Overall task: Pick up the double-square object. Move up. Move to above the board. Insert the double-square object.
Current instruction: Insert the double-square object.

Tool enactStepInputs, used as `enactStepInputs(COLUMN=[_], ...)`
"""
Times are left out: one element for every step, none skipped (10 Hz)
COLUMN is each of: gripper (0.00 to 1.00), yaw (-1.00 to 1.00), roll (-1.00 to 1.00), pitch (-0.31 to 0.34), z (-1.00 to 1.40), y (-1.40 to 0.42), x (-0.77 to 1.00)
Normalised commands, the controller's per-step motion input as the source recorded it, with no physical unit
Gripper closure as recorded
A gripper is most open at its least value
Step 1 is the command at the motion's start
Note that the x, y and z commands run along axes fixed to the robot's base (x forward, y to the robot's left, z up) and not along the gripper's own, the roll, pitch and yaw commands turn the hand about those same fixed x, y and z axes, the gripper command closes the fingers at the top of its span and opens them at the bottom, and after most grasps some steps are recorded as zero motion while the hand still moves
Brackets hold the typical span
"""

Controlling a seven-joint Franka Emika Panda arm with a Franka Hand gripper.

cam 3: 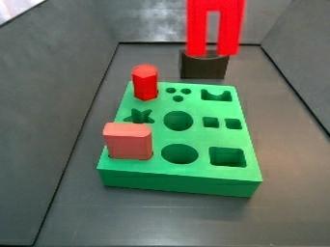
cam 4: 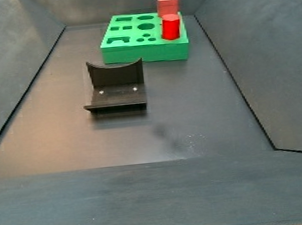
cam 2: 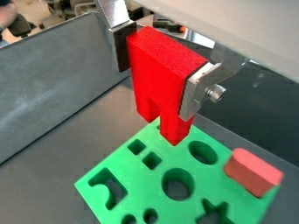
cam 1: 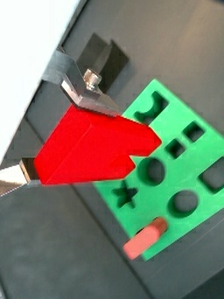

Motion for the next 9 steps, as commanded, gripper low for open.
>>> enactStepInputs(gripper=[1.00,1.00,1.00,1.00,1.00,1.00,1.00,1.00,1.00], yaw=[0.00,0.01,0.04,0.05,0.13,0.11,0.10,0.10,0.11], roll=[0.00,0.14,0.19,0.30,0.31,0.29,0.30,0.32,0.36], pitch=[-0.209,-0.137,-0.100,-0.051,0.000,0.000,0.000,0.000,0.000], z=[-0.36,-0.54,-0.60,-0.59,-0.65,-0.68,-0.66,-0.61,-0.51], y=[0.00,-0.05,-0.09,-0.09,-0.33,-0.35,-0.34,-0.29,-0.13], x=[0.90,0.74,0.69,0.67,0.56,0.55,0.55,0.52,0.59])
